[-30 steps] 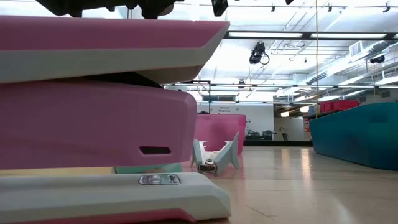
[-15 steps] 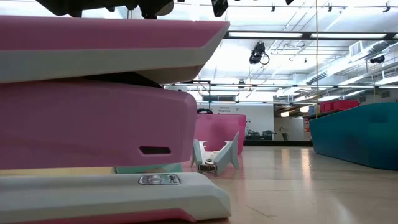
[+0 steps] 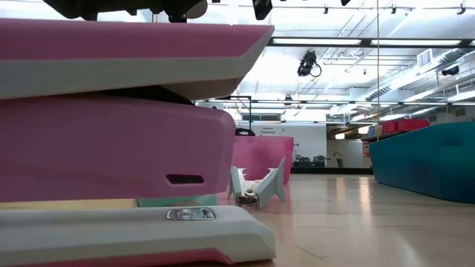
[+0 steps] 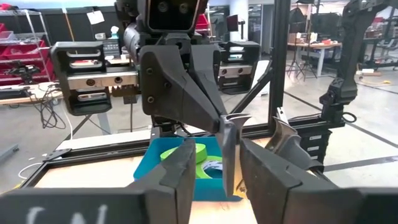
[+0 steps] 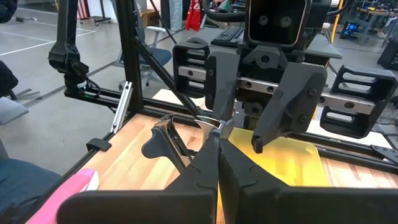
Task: Pick and place Stapler, Stapler remover, tape
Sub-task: Put the black staple remover into the yellow bin
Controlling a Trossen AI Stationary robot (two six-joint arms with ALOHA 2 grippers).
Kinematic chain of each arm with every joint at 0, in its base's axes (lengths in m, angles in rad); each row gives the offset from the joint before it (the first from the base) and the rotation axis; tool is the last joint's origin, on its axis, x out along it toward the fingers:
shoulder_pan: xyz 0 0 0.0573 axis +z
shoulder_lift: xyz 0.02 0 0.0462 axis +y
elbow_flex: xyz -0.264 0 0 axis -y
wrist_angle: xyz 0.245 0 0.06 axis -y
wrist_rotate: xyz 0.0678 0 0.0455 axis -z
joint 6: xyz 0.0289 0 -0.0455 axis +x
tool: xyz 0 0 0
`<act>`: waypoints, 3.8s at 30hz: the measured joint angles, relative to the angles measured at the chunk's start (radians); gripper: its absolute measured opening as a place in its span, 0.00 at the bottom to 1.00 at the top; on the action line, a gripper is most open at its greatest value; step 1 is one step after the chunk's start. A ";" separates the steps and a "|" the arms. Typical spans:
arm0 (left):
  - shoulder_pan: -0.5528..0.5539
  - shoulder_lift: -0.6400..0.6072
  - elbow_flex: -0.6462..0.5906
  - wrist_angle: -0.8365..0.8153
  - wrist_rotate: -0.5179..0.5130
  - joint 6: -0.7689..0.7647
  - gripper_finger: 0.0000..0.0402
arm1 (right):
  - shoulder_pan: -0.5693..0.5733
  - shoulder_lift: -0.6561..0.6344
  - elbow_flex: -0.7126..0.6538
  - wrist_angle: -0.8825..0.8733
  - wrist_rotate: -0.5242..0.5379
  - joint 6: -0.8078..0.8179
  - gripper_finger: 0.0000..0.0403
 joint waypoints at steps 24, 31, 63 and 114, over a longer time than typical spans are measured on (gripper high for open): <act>0.000 0.000 0.000 0.001 0.007 0.008 0.05 | 0.000 0.000 0.000 -0.021 0.003 0.000 0.00; -0.001 0.000 0.000 0.000 0.011 0.015 0.02 | 0.000 0.000 0.000 -0.022 0.002 0.000 0.00; 0.030 -0.024 0.000 -0.135 -0.008 0.033 0.00 | 0.002 -0.024 0.000 -0.011 -0.001 0.053 0.43; 0.273 -0.314 0.000 -1.177 -0.432 -0.020 0.00 | 0.001 -0.074 0.000 -0.169 0.063 0.045 0.36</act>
